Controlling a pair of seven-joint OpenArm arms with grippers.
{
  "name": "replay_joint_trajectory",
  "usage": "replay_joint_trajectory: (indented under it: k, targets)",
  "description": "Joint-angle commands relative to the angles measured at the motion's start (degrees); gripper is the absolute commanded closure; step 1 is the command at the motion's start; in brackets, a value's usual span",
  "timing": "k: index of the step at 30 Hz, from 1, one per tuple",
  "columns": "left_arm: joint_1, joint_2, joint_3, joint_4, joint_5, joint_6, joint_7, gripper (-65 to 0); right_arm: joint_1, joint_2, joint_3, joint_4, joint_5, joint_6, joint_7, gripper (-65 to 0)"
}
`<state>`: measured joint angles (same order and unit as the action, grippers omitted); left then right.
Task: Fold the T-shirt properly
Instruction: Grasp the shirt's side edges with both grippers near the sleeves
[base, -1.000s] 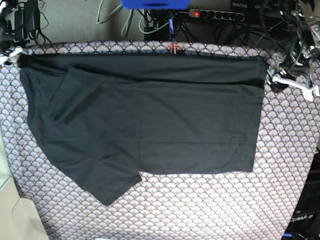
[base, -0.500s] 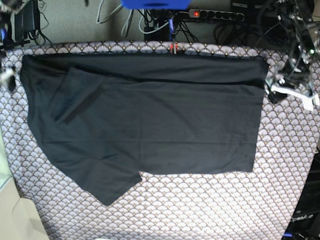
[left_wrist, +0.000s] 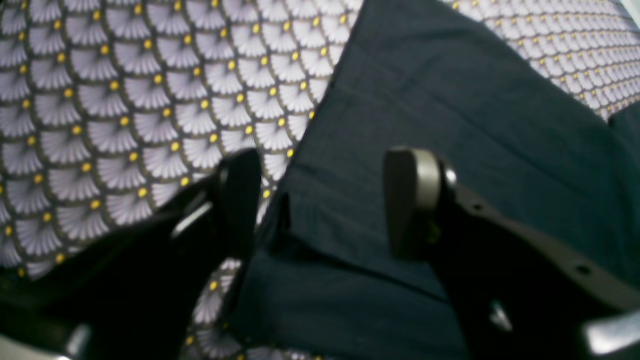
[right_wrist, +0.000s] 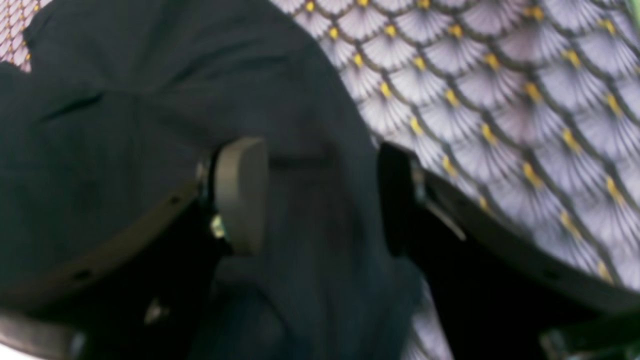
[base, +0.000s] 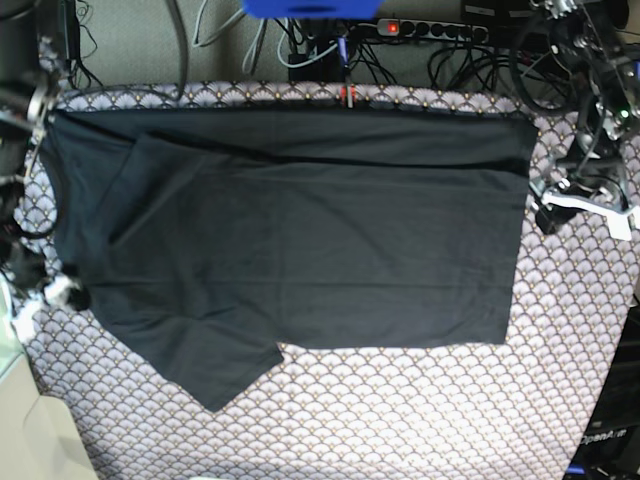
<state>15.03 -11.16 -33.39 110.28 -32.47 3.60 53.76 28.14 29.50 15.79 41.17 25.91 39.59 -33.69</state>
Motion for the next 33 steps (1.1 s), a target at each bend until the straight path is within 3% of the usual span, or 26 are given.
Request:
replay_joint_trajectory:
  k: [1,8,14,24,33]
  targets:
    - [0.5,-0.6,-0.3,1.1,-0.1,0.1,-0.9,-37.8,3.2,1.6,-1.2,-1.7,0.4,0.4,2.7,-36.5]
    - [3.9,-0.2,-0.4,1.1,-0.1,0.2,-0.9,-37.6,9.5,1.8,-10.8,-16.9,0.4,0.4,19.1,-36.6]
    - [6.1,1.9,-2.0,1.1,0.4,-0.1,-1.2,-37.6,9.8,1.6,-16.7,-22.3,0.4,0.4,27.3,-36.6]
    - [5.8,-0.5,-5.8,1.1,-0.2,-0.3,-0.9,-37.9,9.4,0.3,-17.8,-25.4,0.4,0.4,30.0,-36.6]
    - [5.7,0.3,-8.2,1.1,-0.2,-0.3,-0.9,-37.8,9.4,-2.1,-18.5,-25.4,0.4,0.4,28.7,-34.2]
